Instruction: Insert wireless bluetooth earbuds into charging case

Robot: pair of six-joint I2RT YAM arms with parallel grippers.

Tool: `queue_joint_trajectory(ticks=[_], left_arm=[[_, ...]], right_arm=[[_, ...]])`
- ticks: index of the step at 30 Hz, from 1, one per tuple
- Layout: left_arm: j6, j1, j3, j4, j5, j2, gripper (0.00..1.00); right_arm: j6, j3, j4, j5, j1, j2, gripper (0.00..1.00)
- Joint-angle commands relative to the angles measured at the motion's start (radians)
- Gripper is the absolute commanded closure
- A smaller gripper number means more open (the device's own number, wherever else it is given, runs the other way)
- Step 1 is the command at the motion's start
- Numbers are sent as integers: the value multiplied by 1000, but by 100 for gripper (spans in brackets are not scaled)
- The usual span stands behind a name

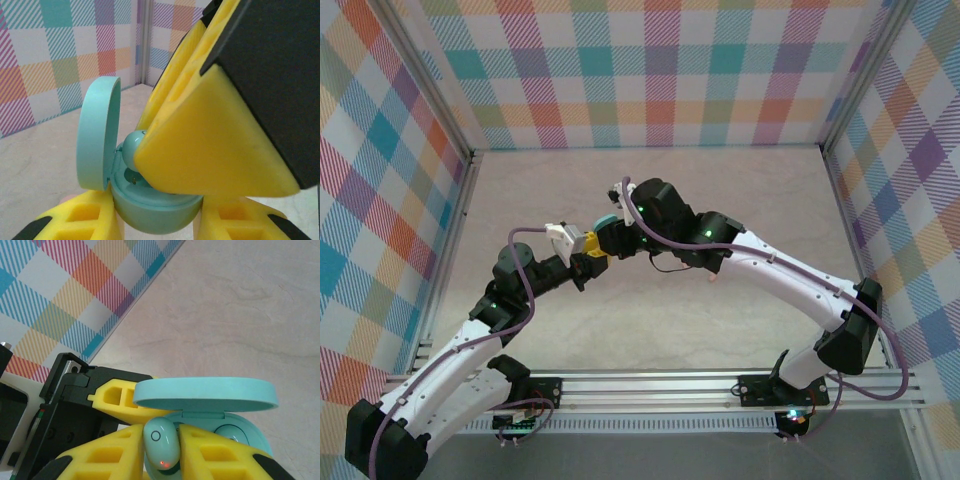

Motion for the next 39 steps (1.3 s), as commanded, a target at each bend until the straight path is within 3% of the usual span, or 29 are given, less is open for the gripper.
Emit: queue_joint_trajectory(ticks=[1,22,39], left_arm=[[21,-15,38,38,-4,-3,76],[13,-15,43,35,6,-2,76],[-2,-15,26,27,13,-31,76]], right_arm=[[-17,28,3,21,10,9,74],[-20,29,6,17,12,-26,69],[-144,105,-46,105,11,-110,66]])
